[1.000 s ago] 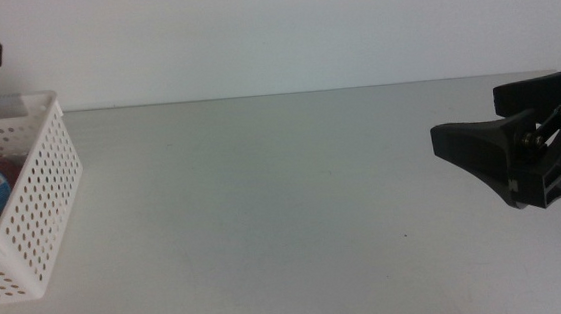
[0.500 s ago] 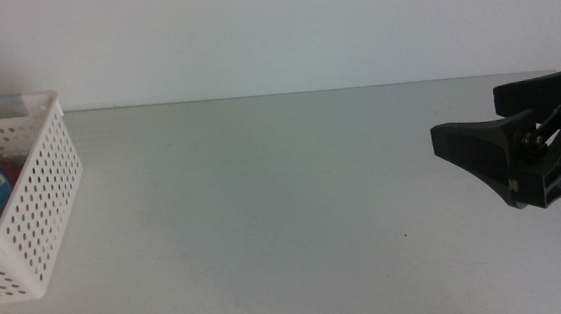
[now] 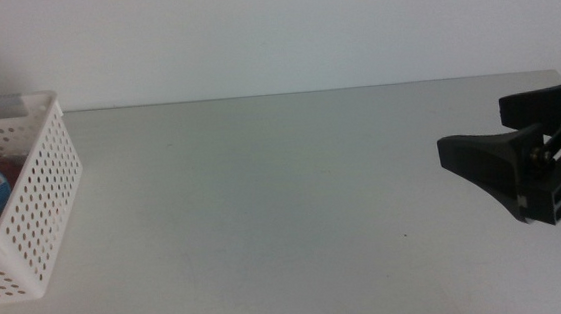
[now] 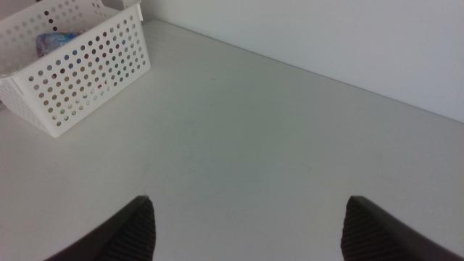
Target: Use arms to grab the bottles and put them into the dustbin to the left of the table.
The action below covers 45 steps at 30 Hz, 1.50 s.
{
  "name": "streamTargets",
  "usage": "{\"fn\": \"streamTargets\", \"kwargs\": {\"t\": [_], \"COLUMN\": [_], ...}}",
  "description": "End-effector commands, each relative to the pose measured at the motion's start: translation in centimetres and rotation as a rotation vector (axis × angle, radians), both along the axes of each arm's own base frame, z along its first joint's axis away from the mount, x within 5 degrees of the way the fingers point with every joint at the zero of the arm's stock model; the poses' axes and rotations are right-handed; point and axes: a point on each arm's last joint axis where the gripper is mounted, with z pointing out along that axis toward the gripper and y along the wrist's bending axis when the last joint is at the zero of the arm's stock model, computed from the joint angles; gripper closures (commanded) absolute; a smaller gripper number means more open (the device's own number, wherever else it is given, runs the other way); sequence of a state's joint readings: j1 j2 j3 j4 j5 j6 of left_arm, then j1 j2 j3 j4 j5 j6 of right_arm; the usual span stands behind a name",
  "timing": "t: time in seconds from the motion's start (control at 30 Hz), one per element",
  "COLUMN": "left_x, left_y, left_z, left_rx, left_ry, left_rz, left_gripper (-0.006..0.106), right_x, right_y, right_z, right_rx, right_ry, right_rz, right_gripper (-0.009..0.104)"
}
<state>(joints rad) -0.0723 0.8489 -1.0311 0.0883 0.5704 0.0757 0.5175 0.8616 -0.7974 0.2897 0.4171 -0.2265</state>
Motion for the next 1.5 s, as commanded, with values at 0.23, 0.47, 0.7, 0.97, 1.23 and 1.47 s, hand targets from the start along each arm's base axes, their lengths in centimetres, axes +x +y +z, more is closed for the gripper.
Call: {"fn": "streamTargets", "kwargs": {"t": [0.23, 0.47, 0.7, 0.97, 1.23, 1.47], "left_x": [-1.2, -6.3, -10.3, -11.7, -11.3, -11.2], "left_y": [-0.1, 0.3, 0.6, 1.0, 0.7, 0.7], "left_z": [-1.0, -7.6, -14.6, -20.9, -24.5, -24.4], "left_rx": [-0.011, -0.012, -0.018, -0.023, -0.185, -0.196], "left_ry": [-0.069, -0.034, -0.066, -0.151, -0.072, -0.08], "left_rz": [-0.011, -0.012, -0.016, 0.046, 0.084, 0.084], "left_gripper": [0.008, 0.008, 0.008, 0.008, 0.008, 0.008], "right_x": [-2.9, -6.6, -8.7, -9.7, -9.8, -9.8], "right_y": [-5.9, -9.2, -9.4, -9.4, -9.4, -9.4], "right_z": [-2.5, -9.2, -13.7, -17.0, -17.3, -17.3], "right_rx": [-0.082, -0.138, -0.129, -0.125, -0.125, -0.125], "right_ry": [-0.19, -0.211, -0.227, -0.281, -0.27, -0.27], "right_rz": [-0.264, -0.509, -0.526, -0.533, -0.531, -0.531], "right_gripper": [0.03, 0.03, 0.03, 0.03, 0.03, 0.03]}}
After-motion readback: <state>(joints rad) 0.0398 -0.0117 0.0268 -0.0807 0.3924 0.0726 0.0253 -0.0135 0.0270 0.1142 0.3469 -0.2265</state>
